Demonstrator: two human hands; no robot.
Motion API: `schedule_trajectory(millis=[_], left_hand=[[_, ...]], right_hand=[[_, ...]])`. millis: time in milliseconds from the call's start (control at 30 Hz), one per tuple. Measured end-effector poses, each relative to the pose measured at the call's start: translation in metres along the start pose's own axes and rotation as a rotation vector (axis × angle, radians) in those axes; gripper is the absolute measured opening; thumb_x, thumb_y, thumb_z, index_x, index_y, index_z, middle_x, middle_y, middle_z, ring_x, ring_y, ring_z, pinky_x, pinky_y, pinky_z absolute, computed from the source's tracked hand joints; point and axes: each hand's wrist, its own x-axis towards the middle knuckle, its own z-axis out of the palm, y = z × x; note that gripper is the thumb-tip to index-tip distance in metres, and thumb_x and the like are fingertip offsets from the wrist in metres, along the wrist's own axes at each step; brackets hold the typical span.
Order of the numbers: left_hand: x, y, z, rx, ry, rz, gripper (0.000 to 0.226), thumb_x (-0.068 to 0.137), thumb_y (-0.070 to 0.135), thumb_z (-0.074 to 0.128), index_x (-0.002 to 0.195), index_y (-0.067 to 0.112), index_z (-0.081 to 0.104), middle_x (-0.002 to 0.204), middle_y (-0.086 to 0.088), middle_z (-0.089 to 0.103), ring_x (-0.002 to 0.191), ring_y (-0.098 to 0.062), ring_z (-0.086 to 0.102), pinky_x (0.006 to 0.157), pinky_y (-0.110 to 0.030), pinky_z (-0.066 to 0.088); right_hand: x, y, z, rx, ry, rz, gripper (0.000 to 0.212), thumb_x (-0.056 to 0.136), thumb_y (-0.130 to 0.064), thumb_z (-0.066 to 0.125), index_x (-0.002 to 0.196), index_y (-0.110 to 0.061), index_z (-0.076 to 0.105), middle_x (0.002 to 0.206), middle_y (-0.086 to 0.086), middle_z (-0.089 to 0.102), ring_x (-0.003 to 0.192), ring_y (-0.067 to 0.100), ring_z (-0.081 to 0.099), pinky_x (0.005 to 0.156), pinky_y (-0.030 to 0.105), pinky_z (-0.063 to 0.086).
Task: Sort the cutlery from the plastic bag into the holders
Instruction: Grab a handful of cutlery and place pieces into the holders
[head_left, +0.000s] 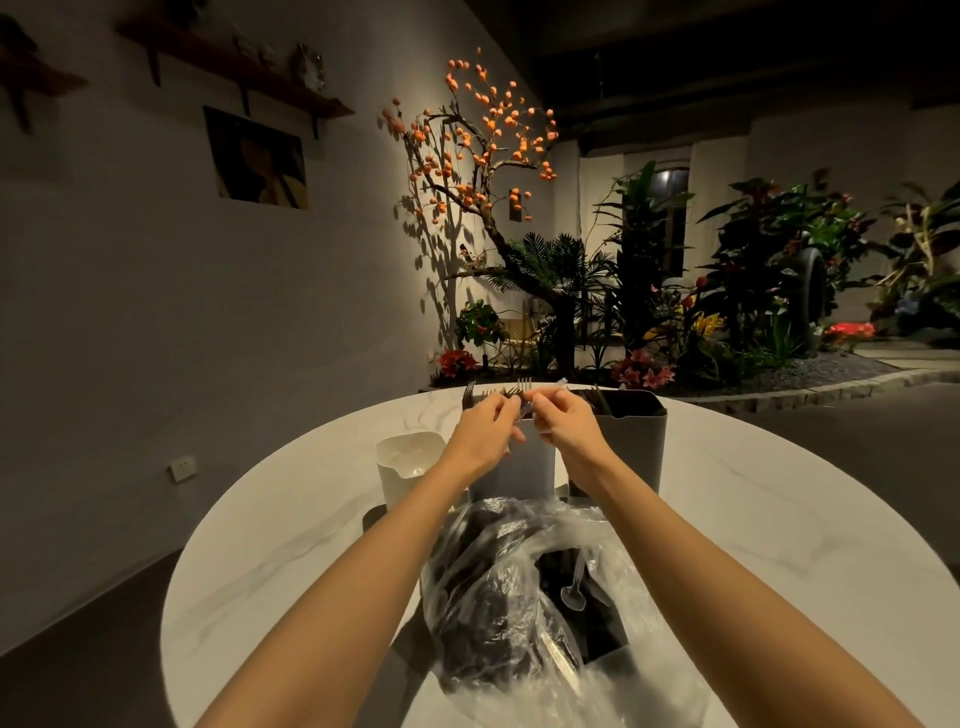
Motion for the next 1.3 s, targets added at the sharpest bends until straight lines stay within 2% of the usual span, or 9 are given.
schedule_trajectory(millis=[133,233,367,533,700,800,1000,1133,1300], left_hand=[[-0.009,0.002,-0.011,-0.161,0.086,-0.088,0.013,0.100,0.021,0.051,0.097,0.009,0.056,0.063,0.000,0.058,0.051,-0.011,0.051,0.049,-0.018,0.042],[-0.015,-0.001,-0.020,-0.258,0.208,-0.119,0.009,0.097,0.020,0.056,0.094,0.012,0.056,0.065,-0.002,0.056,0.052,-0.010,0.048,0.046,-0.016,0.038],[-0.022,-0.009,-0.034,-0.209,0.362,-0.123,0.009,0.096,0.021,0.058,0.095,0.012,0.059,0.072,-0.002,0.058,0.063,-0.013,0.051,0.055,-0.021,0.039],[-0.024,-0.023,-0.054,-0.119,0.541,-0.185,0.010,0.096,0.020,0.058,0.098,0.012,0.065,0.092,-0.004,0.063,0.082,-0.017,0.056,0.065,-0.023,0.045],[-0.020,-0.040,-0.070,0.043,0.659,-0.271,0.017,0.099,0.021,0.050,0.100,0.015,0.065,0.105,-0.008,0.063,0.088,-0.019,0.053,0.072,-0.029,0.041],[-0.018,-0.051,-0.076,0.247,0.612,-0.287,0.020,0.101,0.024,0.046,0.104,0.018,0.065,0.112,-0.007,0.061,0.090,-0.019,0.051,0.073,-0.030,0.040],[-0.009,-0.080,-0.078,0.777,0.253,-0.228,0.026,0.099,0.035,0.049,0.113,0.026,0.069,0.118,-0.004,0.058,0.114,-0.023,0.046,0.089,-0.037,0.033],[-0.004,-0.092,-0.073,0.805,0.152,-0.285,0.027,0.094,0.044,0.056,0.115,0.032,0.068,0.121,-0.004,0.055,0.117,-0.024,0.043,0.091,-0.038,0.031],[-0.004,-0.090,-0.071,0.617,0.278,-0.198,0.024,0.094,0.042,0.057,0.108,0.027,0.069,0.115,-0.001,0.060,0.113,-0.021,0.045,0.089,-0.035,0.031]], right_hand=[[-0.006,-0.001,0.013,0.118,-0.011,0.089,0.015,0.098,-0.013,0.051,0.092,-0.012,0.064,0.074,0.004,0.060,0.068,0.012,0.055,0.061,0.020,0.043],[-0.012,-0.001,0.019,0.187,0.021,0.139,0.018,0.099,-0.018,0.050,0.089,-0.012,0.064,0.070,0.002,0.060,0.062,0.011,0.053,0.059,0.022,0.040],[-0.016,0.006,0.027,0.103,0.090,0.181,0.021,0.100,-0.021,0.048,0.088,-0.008,0.060,0.069,0.002,0.057,0.059,0.010,0.048,0.051,0.018,0.038],[-0.017,0.012,0.045,-0.013,0.029,0.224,0.029,0.104,-0.023,0.038,0.093,-0.006,0.059,0.068,0.004,0.055,0.057,0.010,0.045,0.037,0.010,0.033],[-0.012,0.016,0.063,-0.080,-0.072,0.207,0.036,0.105,-0.022,0.033,0.087,-0.008,0.060,0.066,0.004,0.057,0.054,0.010,0.046,0.042,0.013,0.036],[-0.009,0.020,0.070,-0.128,-0.174,0.242,0.037,0.105,-0.020,0.032,0.083,-0.009,0.060,0.066,0.006,0.057,0.050,0.011,0.046,0.043,0.016,0.034],[-0.005,0.039,0.073,-0.312,-0.400,0.281,0.030,0.101,-0.019,0.041,0.098,-0.003,0.067,0.067,0.004,0.055,0.049,0.011,0.042,0.046,0.019,0.031],[-0.002,0.043,0.073,-0.332,-0.416,0.293,0.029,0.100,-0.021,0.045,0.101,-0.003,0.068,0.069,0.004,0.057,0.050,0.009,0.043,0.045,0.016,0.033],[-0.003,0.041,0.070,-0.340,-0.436,0.278,0.027,0.100,-0.023,0.047,0.094,-0.008,0.068,0.070,0.003,0.059,0.054,0.009,0.047,0.050,0.018,0.036]])
